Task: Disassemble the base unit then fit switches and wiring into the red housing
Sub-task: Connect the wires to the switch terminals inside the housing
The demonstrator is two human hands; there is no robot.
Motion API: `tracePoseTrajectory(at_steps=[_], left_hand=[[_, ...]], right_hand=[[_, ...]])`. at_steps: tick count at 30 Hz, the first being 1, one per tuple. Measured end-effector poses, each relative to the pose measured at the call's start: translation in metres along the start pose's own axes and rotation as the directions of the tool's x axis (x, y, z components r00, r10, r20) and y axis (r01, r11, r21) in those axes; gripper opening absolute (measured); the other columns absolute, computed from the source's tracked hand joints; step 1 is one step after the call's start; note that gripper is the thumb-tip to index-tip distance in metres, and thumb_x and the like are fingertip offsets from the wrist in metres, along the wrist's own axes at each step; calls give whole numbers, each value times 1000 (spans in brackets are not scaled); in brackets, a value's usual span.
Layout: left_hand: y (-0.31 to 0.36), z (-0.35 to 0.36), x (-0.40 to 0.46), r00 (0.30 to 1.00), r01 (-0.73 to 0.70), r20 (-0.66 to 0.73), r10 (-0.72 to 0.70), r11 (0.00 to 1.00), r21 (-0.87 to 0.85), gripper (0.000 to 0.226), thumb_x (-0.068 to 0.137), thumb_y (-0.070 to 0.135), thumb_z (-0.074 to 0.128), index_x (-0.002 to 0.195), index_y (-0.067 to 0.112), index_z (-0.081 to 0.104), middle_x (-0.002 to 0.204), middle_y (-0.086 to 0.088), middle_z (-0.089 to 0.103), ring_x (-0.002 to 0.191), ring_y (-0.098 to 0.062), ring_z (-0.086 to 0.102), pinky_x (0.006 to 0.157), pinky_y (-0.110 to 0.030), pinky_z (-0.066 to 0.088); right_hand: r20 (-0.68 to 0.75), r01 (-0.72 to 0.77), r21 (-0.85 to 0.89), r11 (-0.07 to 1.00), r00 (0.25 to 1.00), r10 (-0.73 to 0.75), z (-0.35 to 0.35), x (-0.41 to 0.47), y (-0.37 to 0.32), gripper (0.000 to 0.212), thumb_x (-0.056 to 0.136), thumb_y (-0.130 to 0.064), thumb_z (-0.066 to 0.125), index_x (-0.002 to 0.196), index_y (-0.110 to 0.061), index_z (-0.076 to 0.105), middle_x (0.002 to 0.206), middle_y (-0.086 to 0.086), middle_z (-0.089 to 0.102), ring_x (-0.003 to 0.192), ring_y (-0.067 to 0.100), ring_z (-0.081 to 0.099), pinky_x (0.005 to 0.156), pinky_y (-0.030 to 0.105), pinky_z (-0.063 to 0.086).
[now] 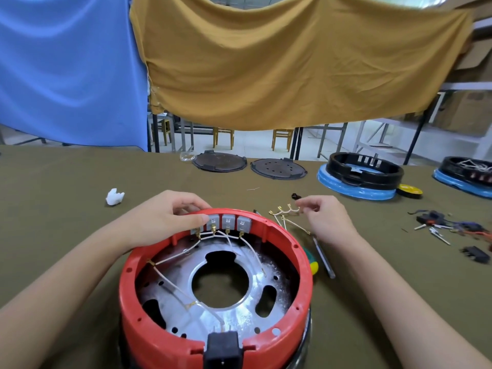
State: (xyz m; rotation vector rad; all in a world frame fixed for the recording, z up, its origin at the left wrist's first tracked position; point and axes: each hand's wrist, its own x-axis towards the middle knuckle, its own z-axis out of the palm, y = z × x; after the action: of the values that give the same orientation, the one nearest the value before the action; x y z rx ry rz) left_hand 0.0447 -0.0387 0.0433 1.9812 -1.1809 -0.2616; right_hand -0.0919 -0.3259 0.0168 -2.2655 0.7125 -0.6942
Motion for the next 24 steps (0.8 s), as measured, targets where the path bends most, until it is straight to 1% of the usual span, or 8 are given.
tracePoseTrajectory(at_steps=[3, 6, 9, 13, 16, 19, 21, 24], left_hand=[[0, 1, 0, 1000, 8, 5, -8, 1000, 12, 12, 94, 32, 66, 102, 32, 74, 99, 6, 76, 93, -16, 71, 95, -49, 52], [0, 0, 0, 1000, 13, 5, -13, 1000, 20, 12, 94, 32, 65, 102, 34, 74, 98, 6, 76, 93, -15, 71, 96, -48, 52], [1, 0, -1, 1000, 16, 8, -16, 1000, 23, 11, 94, 33, 65, 101, 35, 74, 98, 6, 75, 92, -15, 71, 95, -49, 52], [3, 1, -2, 1000, 23, -3, -23, 1000, 10, 18, 88, 44, 65, 101, 35, 74, 97, 6, 75, 91, -18, 70, 92, -52, 53], [4, 1, -2, 1000, 16, -7, -16, 1000, 22, 13, 92, 39, 66, 101, 34, 74, 96, 4, 75, 89, -20, 70, 90, -53, 53], [6, 2, -3, 998, 13, -55, -8, 997, 81, 13, 93, 33, 67, 105, 35, 71, 100, 13, 74, 93, -9, 69, 91, -48, 55], [11, 1, -6, 985, -58, -143, 97, 965, 255, 22, 92, 35, 68, 114, 36, 66, 108, 19, 69, 102, 0, 64, 97, -40, 51], [26, 4, -11, 890, -286, -208, 405, 853, 436, 42, 91, 38, 67, 131, 30, 57, 114, 14, 62, 108, -5, 59, 97, -28, 47]], right_hand=[[-26, -76, -168, 983, 997, 73, -12, 4, 11, 13, 91, -23, 64, 101, -21, 72, 97, -4, 70, 79, 10, 60, 67, 23, 42], [116, -64, -286, 956, 988, 101, -5, 3, 14, 15, 85, -37, 73, 86, -23, 69, 86, -6, 65, 89, 16, 61, 72, 27, 46], [130, -34, -346, 937, 988, 84, 10, 3, 12, 17, 91, -32, 67, 83, -18, 70, 92, 2, 69, 95, 23, 61, 81, 33, 51], [81, -23, -427, 904, 995, 64, 12, 6, 12, 20, 98, -24, 56, 88, -11, 67, 92, 9, 66, 89, 27, 60, 78, 38, 52], [-45, -18, -44, 999, 999, 16, 4, 0, 2, 13, 100, -23, 52, 90, -16, 58, 87, 1, 63, 76, 14, 56, 64, 30, 44], [134, -19, 489, 872, 990, -53, 4, -18, -25, 6, 96, -15, 61, 90, -12, 60, 73, -1, 64, 60, 12, 54, 60, 24, 46], [201, 20, 605, 796, 963, -177, 5, -32, -42, 3, 91, -11, 68, 91, -8, 65, 70, 1, 67, 59, 10, 57, 60, 22, 50], [130, 206, 593, 778, 930, -345, 5, -49, -63, 7, 84, -7, 75, 89, -10, 72, 79, 6, 73, 71, 12, 66, 70, 20, 55]])
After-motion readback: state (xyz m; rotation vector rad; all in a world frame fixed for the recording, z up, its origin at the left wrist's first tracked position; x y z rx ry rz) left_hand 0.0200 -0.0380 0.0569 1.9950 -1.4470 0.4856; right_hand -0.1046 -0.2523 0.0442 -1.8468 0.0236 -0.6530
